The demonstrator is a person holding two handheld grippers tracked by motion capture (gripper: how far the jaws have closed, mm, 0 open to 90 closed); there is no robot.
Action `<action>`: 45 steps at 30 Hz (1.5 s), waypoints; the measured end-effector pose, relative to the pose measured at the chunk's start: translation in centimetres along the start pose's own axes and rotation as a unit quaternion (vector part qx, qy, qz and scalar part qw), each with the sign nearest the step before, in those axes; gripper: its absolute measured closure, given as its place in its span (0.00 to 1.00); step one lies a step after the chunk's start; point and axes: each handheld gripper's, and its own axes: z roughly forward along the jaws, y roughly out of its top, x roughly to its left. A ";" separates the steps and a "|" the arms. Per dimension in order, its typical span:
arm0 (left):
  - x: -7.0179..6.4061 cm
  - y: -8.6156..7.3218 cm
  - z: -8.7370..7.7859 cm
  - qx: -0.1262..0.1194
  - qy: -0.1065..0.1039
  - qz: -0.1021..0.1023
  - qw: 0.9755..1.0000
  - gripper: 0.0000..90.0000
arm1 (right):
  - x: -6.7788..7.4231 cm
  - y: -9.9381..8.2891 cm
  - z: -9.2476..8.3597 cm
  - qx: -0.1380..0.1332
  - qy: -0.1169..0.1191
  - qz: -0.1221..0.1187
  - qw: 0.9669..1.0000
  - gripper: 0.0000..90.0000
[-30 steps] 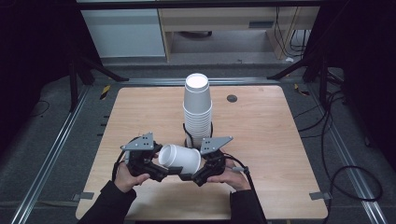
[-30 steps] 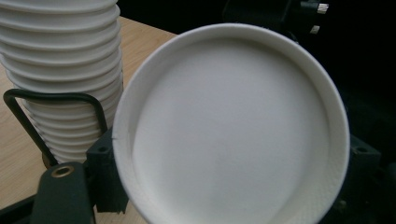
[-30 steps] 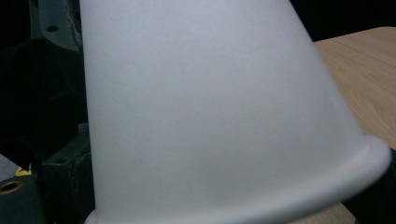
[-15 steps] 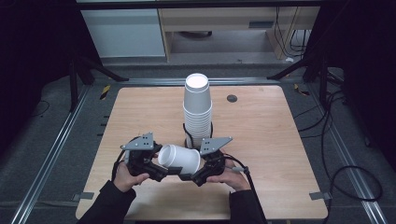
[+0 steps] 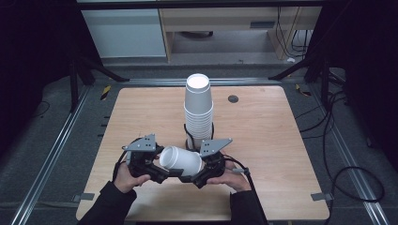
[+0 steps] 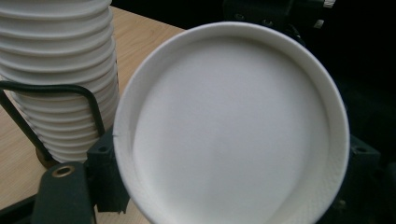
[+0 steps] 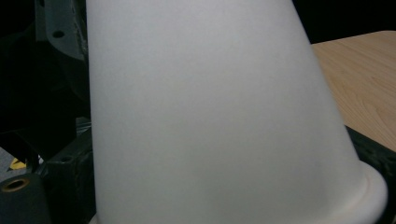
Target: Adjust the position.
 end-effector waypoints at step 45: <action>1.4 -1.1 -0.2 0.112 0.029 0.007 0.993 0.15 | -1.1 2.7 0.8 0.215 -0.025 -0.098 0.971 0.09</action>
